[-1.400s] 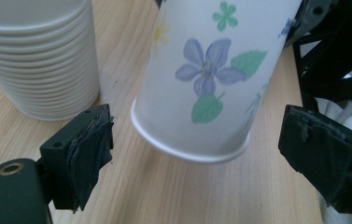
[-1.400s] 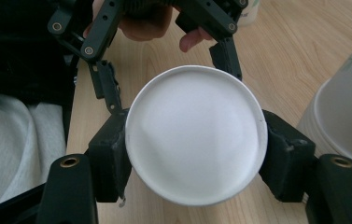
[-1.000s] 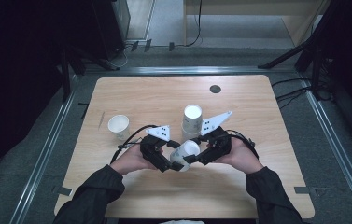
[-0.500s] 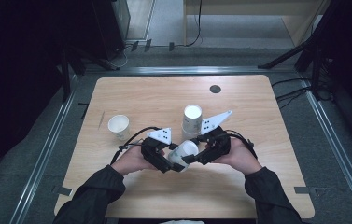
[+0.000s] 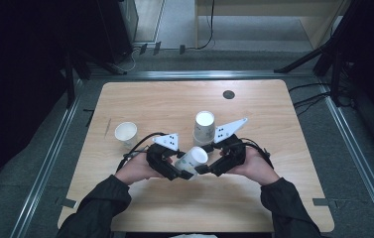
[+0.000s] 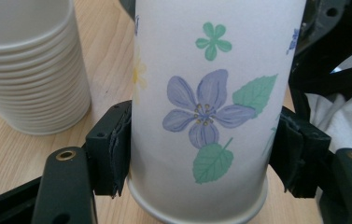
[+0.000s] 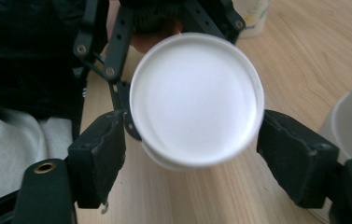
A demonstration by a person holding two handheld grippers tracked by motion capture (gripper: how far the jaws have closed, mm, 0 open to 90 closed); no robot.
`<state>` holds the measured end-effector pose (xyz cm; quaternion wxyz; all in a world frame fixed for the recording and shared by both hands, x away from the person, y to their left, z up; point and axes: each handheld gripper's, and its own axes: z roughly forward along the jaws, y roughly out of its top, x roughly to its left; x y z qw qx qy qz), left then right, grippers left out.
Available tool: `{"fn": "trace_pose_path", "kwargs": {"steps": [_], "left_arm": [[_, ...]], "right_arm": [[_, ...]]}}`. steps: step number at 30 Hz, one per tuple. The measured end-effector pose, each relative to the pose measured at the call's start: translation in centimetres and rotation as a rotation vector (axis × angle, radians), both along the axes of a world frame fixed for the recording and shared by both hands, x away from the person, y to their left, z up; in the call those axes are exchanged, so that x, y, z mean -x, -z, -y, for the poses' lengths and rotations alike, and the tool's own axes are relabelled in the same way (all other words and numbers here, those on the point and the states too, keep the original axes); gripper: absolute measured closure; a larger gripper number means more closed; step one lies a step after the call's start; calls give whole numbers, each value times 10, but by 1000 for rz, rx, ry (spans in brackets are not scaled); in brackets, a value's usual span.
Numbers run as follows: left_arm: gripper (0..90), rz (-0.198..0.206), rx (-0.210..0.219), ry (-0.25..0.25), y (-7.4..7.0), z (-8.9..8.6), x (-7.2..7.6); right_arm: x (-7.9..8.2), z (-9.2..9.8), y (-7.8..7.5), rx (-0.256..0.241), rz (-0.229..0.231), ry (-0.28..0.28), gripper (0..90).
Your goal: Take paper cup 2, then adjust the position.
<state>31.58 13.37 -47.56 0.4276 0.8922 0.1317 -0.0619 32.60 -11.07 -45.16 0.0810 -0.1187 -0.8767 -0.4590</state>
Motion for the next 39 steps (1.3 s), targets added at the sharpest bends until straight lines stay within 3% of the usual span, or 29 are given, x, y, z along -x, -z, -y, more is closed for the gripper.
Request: {"fn": "trace_pose_path", "kwargs": {"steps": [3,10,12,20,28,31,39], "left_arm": [[301,12,-47,-5,-6,-3,-1],[299,17,-110,20,-21,-8,-1],[299,16,-120,37,-26,-7,-2],[297,29,-242,82,-38,7,-12],[295,8,-296,123,-28,15,-9],[295,22,-335,144,-23,20,-7],[295,20,-380,177,-18,28,-3]], "right_arm": [[1,3,0,10,12,10,231],[9,7,4,64,49,30,229],[11,9,5,66,51,31,230],[12,12,7,53,63,39,242],[12,9,10,48,69,32,249],[12,6,11,34,76,24,252],[13,-6,16,34,56,-24,277]]}}
